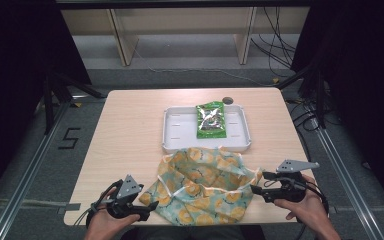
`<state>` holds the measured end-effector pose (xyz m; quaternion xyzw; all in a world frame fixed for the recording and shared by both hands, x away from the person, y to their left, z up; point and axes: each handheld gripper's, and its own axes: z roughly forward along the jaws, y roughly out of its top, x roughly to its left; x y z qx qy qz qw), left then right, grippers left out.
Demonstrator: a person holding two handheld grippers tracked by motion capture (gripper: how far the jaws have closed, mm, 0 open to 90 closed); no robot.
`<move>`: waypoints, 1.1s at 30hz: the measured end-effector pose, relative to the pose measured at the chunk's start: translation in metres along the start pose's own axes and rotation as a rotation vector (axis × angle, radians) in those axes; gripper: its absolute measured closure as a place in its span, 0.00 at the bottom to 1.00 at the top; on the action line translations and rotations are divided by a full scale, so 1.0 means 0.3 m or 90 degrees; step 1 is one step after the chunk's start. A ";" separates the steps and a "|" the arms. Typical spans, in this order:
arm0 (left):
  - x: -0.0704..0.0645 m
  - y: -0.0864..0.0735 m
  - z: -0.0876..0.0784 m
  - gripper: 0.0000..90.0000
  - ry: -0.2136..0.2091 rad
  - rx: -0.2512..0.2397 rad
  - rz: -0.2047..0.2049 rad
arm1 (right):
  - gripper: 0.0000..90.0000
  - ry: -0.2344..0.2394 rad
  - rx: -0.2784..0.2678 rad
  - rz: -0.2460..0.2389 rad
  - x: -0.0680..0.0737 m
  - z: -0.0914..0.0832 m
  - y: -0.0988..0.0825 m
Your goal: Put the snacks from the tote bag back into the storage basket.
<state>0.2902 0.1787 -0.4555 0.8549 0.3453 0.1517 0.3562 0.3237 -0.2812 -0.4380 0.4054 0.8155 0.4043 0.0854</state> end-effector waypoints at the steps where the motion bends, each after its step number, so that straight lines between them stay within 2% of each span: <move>1: 0.001 0.000 0.001 0.29 -0.002 0.000 0.000 | 0.33 0.002 0.003 0.012 0.004 -0.001 -0.009; 2: 0.001 0.000 0.001 0.29 -0.003 -0.002 0.003 | 0.33 -0.005 0.005 0.012 0.003 -0.003 -0.017; 4: 0.001 0.000 0.001 0.29 -0.003 -0.002 0.004 | 0.33 0.010 0.010 0.000 -0.009 -0.003 -0.031; 5: -0.001 0.000 0.002 0.29 -0.002 -0.003 -0.002 | 0.33 0.002 0.013 0.011 -0.002 -0.005 -0.039; 6: 0.000 0.000 0.002 0.29 -0.002 -0.002 -0.002 | 0.33 -0.010 0.011 0.006 -0.002 -0.007 -0.045; 8: 0.000 0.000 0.002 0.29 -0.002 -0.002 -0.002 | 0.33 -0.004 0.016 0.010 -0.001 -0.011 -0.054; 9: -0.002 -0.001 0.002 0.29 -0.001 -0.002 -0.006 | 0.33 -0.007 0.012 -0.001 -0.006 -0.013 -0.056; 10: -0.001 -0.001 0.002 0.29 -0.001 -0.002 -0.005 | 0.33 -0.005 0.013 0.002 -0.008 -0.015 -0.059; 12: 0.006 0.001 -0.002 0.29 0.000 0.011 0.014 | 0.33 -0.008 0.013 0.020 -0.001 -0.020 -0.065; 13: 0.010 0.002 -0.004 0.29 0.000 0.016 0.025 | 0.33 -0.017 0.004 -0.003 -0.010 -0.019 -0.068; 14: 0.009 0.001 -0.003 0.29 0.000 0.014 0.020 | 0.33 -0.015 0.014 0.009 -0.005 -0.023 -0.069; 15: 0.006 0.001 -0.001 0.29 0.000 0.008 0.014 | 0.33 -0.013 0.015 0.008 -0.005 -0.023 -0.072; 18: 0.008 0.001 -0.003 0.29 0.001 0.015 0.020 | 0.33 -0.012 0.021 0.017 0.000 -0.023 -0.074; 19: 0.000 0.000 0.002 0.29 -0.001 -0.002 -0.003 | 0.33 -0.011 0.022 0.019 0.001 -0.023 -0.074; 20: -0.002 0.000 0.003 0.29 0.000 -0.005 -0.009 | 0.33 -0.012 0.022 0.017 0.000 -0.023 -0.075; 21: 0.000 0.000 0.002 0.29 0.001 0.000 -0.003 | 0.33 -0.012 0.021 0.016 -0.001 -0.023 -0.075; 22: 0.006 0.001 -0.003 0.29 0.002 0.016 0.015 | 0.33 -0.013 0.021 0.008 -0.005 -0.024 -0.074; 23: 0.006 0.001 -0.003 0.29 0.002 0.016 0.015 | 0.33 -0.008 0.014 -0.001 -0.010 -0.020 -0.075; 25: 0.004 0.001 -0.001 0.29 0.001 0.009 0.007 | 0.33 -0.014 0.020 0.009 -0.004 -0.022 -0.076; 26: 0.007 0.001 -0.003 0.29 0.002 0.017 0.016 | 0.33 -0.017 0.022 0.004 -0.006 -0.022 -0.075; 27: 0.007 0.001 -0.003 0.29 0.002 0.016 0.015 | 0.33 -0.013 0.022 0.013 -0.002 -0.022 -0.075; 29: 0.002 0.000 0.001 0.29 0.001 0.005 0.001 | 0.33 -0.013 0.022 0.013 -0.002 -0.021 -0.076; 30: 0.002 0.001 0.001 0.29 0.001 0.006 0.002 | 0.33 -0.015 0.024 -0.004 -0.009 -0.021 -0.075; 31: -0.003 0.000 0.005 0.29 0.001 -0.005 -0.010 | 0.33 -0.015 0.030 -0.005 -0.010 -0.023 -0.074; 32: -0.002 0.000 0.006 0.29 0.000 -0.006 -0.009 | 0.33 -0.002 0.029 0.018 -0.002 -0.019 -0.075; 33: -0.002 0.000 0.004 0.29 0.001 -0.003 -0.009 | 0.33 0.001 0.030 0.023 -0.001 -0.018 -0.075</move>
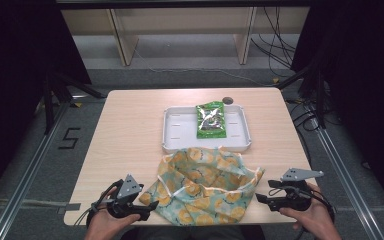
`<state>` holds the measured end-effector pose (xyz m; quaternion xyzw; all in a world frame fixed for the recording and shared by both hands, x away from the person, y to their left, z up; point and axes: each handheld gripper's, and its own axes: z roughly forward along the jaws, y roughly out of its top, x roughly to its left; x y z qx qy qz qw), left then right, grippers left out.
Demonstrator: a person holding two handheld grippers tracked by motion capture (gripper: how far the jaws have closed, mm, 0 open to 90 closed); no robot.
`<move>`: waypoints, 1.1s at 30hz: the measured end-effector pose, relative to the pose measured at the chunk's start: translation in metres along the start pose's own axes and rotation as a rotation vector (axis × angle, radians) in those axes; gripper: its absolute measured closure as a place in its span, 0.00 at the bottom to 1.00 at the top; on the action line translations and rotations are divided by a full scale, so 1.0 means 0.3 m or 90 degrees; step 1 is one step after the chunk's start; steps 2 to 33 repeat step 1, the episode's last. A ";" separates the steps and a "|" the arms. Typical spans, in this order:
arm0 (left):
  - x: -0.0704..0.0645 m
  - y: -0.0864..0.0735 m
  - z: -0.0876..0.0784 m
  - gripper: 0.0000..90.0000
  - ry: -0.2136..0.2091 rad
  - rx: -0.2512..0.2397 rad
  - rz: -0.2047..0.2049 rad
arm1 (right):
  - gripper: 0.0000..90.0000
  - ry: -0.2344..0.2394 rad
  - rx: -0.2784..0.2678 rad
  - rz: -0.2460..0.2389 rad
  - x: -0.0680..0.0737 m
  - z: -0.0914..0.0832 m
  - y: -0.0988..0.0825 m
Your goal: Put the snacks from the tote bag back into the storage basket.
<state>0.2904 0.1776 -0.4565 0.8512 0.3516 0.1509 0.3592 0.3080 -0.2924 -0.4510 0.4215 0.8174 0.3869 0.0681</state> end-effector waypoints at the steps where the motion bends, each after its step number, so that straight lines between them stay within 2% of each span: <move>1: 0.002 0.000 -0.001 0.29 0.001 0.004 0.006 | 0.33 0.002 0.001 -0.002 0.000 0.000 0.000; 33: 0.002 0.000 -0.001 0.29 0.001 0.004 0.006 | 0.33 0.002 0.001 -0.002 0.000 0.000 0.000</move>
